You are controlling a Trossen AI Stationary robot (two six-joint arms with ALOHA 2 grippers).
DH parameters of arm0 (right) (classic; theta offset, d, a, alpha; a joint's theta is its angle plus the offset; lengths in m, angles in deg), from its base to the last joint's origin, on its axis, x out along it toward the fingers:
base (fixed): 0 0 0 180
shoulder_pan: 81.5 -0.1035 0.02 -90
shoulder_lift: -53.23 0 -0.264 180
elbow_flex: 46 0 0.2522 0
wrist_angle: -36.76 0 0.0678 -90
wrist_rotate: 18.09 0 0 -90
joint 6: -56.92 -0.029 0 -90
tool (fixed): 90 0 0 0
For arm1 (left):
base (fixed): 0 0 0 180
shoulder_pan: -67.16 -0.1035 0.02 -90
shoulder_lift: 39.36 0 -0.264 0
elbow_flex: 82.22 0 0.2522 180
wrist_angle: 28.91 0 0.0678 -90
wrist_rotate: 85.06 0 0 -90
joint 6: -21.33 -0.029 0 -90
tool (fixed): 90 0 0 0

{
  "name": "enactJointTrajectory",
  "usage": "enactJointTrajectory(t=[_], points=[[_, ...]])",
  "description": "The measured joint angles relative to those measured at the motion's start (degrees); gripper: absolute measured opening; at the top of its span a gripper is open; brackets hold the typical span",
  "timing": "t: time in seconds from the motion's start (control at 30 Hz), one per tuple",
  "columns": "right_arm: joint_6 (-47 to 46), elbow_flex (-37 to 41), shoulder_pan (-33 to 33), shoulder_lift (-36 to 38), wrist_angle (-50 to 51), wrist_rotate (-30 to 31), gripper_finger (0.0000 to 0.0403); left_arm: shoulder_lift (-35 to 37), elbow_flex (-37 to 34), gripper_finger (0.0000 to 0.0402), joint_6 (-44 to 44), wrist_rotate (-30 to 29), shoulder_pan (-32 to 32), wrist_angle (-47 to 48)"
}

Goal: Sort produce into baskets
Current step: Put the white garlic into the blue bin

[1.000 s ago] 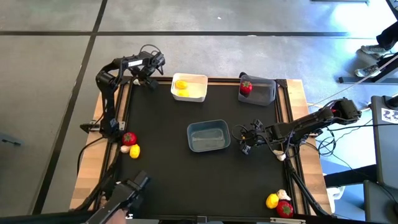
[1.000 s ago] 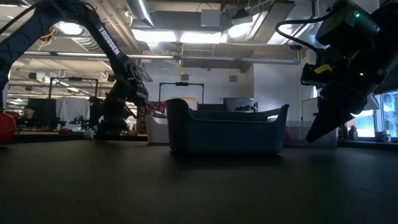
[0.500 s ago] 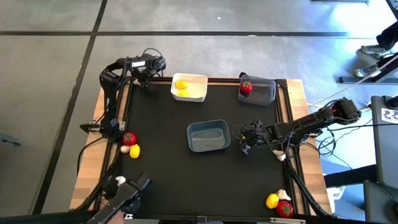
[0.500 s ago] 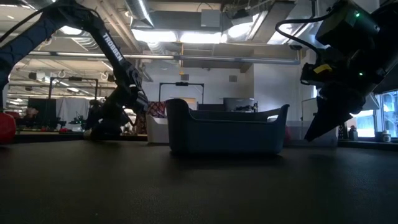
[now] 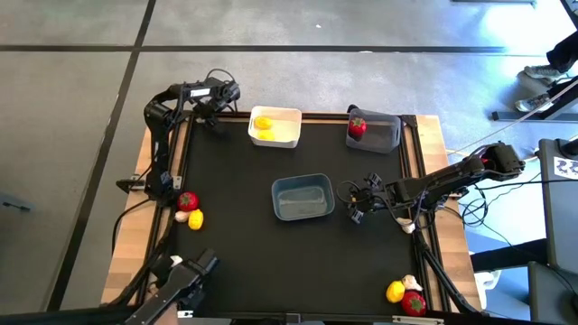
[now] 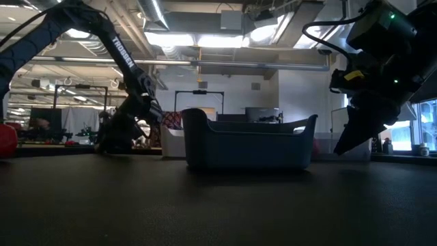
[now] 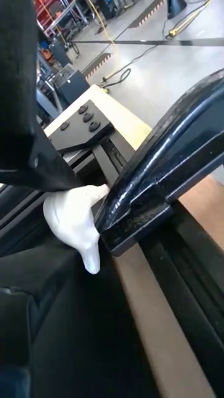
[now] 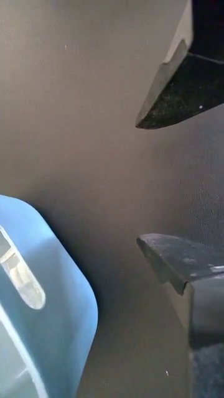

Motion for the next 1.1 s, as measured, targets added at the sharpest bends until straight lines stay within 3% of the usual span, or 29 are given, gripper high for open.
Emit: enactJointTrajectory(t=[0.4,0.7,1.1], points=[[0.00,0.00,0.00,0.00,0.00,0.02,0.0289,0.66,-0.02,0.0092,-3.17,-0.01,0.72,1.01],[0.00,0.00,0.02,0.00,0.09,0.02,0.0289,8.14,0.00,0.0094,-5.25,0.49,3.57,1.79],[0.02,0.00,0.00,0.00,0.45,-1.81,0.0289,23.25,0.00,0.0095,-2.79,11.17,11.25,1.91]])
